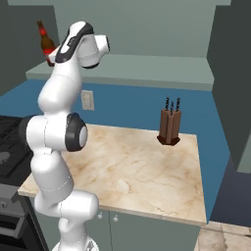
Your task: Get the candle and the beer from the cabinet and move them to the dining counter.
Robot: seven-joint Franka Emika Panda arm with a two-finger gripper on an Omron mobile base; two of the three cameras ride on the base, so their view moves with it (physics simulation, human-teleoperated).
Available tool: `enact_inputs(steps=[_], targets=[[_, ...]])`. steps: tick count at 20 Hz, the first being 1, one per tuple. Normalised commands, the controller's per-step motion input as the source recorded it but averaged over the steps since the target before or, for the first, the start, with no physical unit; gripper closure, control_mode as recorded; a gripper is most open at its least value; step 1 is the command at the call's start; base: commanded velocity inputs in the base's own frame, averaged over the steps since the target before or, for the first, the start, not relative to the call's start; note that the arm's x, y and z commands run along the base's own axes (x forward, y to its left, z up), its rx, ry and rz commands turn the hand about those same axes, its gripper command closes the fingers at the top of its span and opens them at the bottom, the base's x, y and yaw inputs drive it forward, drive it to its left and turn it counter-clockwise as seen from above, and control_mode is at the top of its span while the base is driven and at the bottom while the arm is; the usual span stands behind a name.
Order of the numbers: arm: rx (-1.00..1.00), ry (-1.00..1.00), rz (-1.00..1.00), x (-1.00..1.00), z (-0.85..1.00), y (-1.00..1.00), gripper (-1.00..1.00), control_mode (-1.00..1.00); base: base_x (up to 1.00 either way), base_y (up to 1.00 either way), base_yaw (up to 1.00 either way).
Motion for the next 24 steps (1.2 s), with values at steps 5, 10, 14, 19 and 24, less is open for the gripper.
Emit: enact_inputs(steps=[5,10,14,19,24], targets=[[0.12,-0.05,0.00,-0.26,0.00,-0.19,1.00,-1.00,0.00,0.00,0.00],[0.10,-0.08,0.00,-0.47,0.13,-0.27,1.00,-1.00,0.00,0.00,0.00],[0.01,-0.06,0.00,-0.62,0.14,-0.30,1.00,-1.00,0.00,0.00,0.00],[0.00,-0.01,-0.02,-0.63,0.10,-0.21,1.00,-1.00,0.00,0.00,0.00],[0.00,0.00,-0.03,-0.63,0.01,-0.17,1.00,-1.00,0.00,0.00,0.00]])
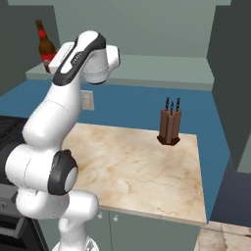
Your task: Get the candle and the beer from the cabinet and move them to the dining counter.
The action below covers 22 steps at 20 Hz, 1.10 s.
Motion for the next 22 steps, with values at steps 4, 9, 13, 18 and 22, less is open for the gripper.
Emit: enact_inputs(steps=[4,9,13,18,22], targets=[[0.00,0.07,-0.04,-0.66,-0.01,-0.16,1.00,-1.00,0.00,0.00,0.00],[0.00,0.08,-0.05,-0.75,-0.07,-0.17,1.00,-1.00,0.00,0.00,0.00],[0.00,0.07,-0.03,-0.76,-0.20,-0.22,1.00,-1.00,0.00,0.00,0.00],[0.00,0.06,-0.03,-0.79,-0.35,-0.19,1.00,-1.00,0.00,0.00,0.00],[0.00,0.05,-0.03,-0.79,-0.45,-0.15,1.00,-1.00,0.00,0.00,0.00]])
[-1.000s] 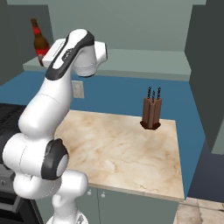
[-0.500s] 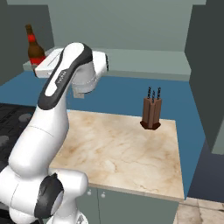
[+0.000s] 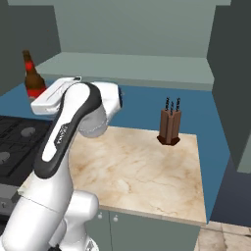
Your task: Get the candle and the beer from the cabinet and move them to the dining counter.
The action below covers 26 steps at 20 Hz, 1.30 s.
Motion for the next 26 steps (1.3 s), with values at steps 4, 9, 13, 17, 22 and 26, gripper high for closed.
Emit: enact_inputs(steps=[4,9,13,17,22,26], targets=[[0.00,0.02,-0.02,-0.79,-0.49,-0.09,1.00,-1.00,0.00,0.00,0.00],[0.00,0.03,0.00,-0.52,-0.34,0.00,1.00,-1.00,0.00,0.00,0.00],[0.00,0.07,0.00,-0.13,-0.19,0.00,1.00,-1.00,0.00,0.00,0.00],[0.00,-0.01,0.00,-0.04,-0.01,0.00,1.00,-1.00,0.00,0.00,0.00],[0.00,-0.01,0.00,-0.05,-0.03,0.00,1.00,1.00,-0.59,0.00,0.00],[0.00,0.00,0.00,0.00,0.00,0.00,1.00,1.00,-0.83,0.00,-0.05]])
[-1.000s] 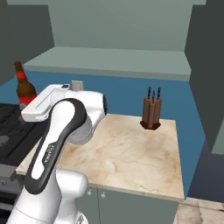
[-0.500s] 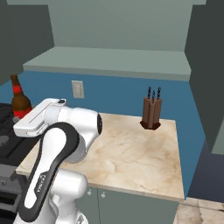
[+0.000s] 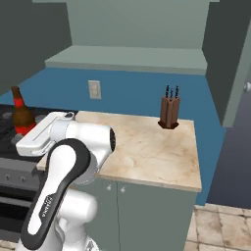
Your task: Get the candle and the beer from the cabinet and move them to the dining counter.
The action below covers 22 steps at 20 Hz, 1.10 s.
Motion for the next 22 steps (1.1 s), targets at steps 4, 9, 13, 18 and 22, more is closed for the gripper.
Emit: enact_inputs(steps=[4,9,13,18,22], targets=[[0.00,0.00,0.00,0.00,0.00,0.00,1.00,1.00,-0.84,-0.04,-0.08],[0.00,0.00,0.00,0.00,0.00,0.00,1.00,1.00,-0.55,-0.17,-0.24],[0.00,0.00,0.00,0.00,0.00,0.00,1.00,1.00,-0.18,-0.22,-0.44],[0.00,0.00,0.00,0.00,0.00,0.00,1.00,1.00,0.00,-0.18,-0.54],[0.00,0.00,0.00,0.00,0.00,0.00,1.00,1.00,0.00,-0.23,-0.59]])
